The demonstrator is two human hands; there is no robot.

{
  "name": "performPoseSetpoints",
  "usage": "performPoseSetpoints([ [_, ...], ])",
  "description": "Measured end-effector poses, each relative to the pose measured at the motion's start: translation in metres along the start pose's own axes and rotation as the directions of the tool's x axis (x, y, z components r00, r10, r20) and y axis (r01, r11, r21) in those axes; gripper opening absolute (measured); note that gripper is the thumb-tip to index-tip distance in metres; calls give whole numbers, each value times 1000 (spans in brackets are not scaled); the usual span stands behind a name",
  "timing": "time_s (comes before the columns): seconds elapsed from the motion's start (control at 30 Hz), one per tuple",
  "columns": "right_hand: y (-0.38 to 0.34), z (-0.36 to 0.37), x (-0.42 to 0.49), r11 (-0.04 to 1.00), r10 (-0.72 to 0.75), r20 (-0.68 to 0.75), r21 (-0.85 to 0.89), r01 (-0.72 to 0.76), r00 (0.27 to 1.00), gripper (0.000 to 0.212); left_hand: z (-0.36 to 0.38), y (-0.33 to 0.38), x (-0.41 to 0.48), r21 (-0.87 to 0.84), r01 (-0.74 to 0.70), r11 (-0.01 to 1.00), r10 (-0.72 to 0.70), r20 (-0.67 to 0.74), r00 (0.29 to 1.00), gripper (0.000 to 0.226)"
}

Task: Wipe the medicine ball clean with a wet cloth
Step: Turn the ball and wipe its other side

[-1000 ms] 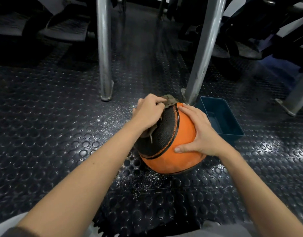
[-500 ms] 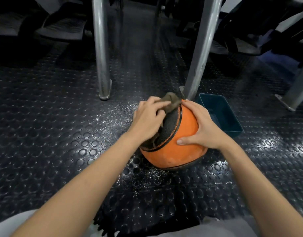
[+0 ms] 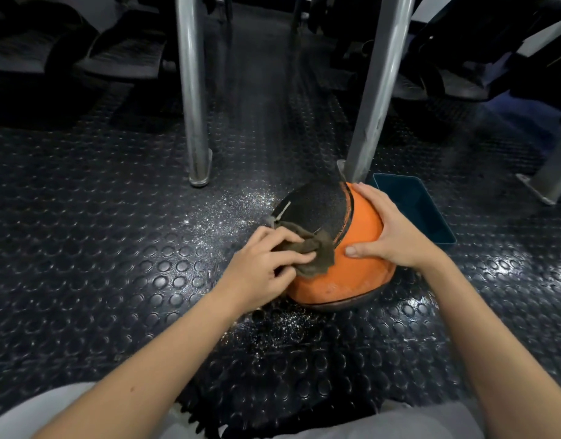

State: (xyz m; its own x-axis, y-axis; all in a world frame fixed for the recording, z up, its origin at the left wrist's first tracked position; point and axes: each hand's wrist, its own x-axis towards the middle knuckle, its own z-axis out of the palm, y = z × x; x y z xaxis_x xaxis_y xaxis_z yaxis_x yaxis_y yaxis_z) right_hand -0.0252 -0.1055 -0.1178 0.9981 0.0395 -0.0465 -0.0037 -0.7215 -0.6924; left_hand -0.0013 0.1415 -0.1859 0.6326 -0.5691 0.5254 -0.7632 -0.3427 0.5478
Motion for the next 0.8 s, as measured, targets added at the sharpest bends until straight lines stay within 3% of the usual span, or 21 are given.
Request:
performPoseSetpoints([
  [0.13, 0, -1, 0, 1000, 7, 0, 29, -7, 1000, 108, -10, -13, -7, -73, 100, 992, -94, 74, 993, 31],
  [0.23, 1, -2, -2, 999, 13, -2, 48, -13, 1000, 104, -19, -28, -11, -5, 191, 982, -188, 141, 972, 39],
  [0.3, 2, -3, -4, 998, 12, -14, 63, -11, 1000, 103, -24, -32, -8, 18, 233, 972, -234, 21, 972, 43],
  [0.4, 4, -1, -3, 998, 7, -32, 60, -5, 999, 104, -21, -12, 15, -104, 258, 961, -275, -237, 932, 41],
  [0.57, 6, 0, -4, 999, 9, -19, 33, -8, 1000, 103, 9, 13, 19, -68, 130, 989, -134, -56, 989, 43],
  [0.63, 6, -1, -5, 999, -4, -7, 37, 4, 1000, 105, 12, 1, 11, -177, 302, 937, -319, -80, 944, 42],
  [0.73, 8, -1, -7, 998, -16, -11, 61, 17, 1000, 99, 9, -14, 7, -338, 582, 740, -629, -37, 777, 40],
  [0.8, 8, -4, -9, 1000, 5, -1, 29, -5, 1000, 96, 10, -12, 11, -372, 640, 673, -697, -29, 716, 39],
])
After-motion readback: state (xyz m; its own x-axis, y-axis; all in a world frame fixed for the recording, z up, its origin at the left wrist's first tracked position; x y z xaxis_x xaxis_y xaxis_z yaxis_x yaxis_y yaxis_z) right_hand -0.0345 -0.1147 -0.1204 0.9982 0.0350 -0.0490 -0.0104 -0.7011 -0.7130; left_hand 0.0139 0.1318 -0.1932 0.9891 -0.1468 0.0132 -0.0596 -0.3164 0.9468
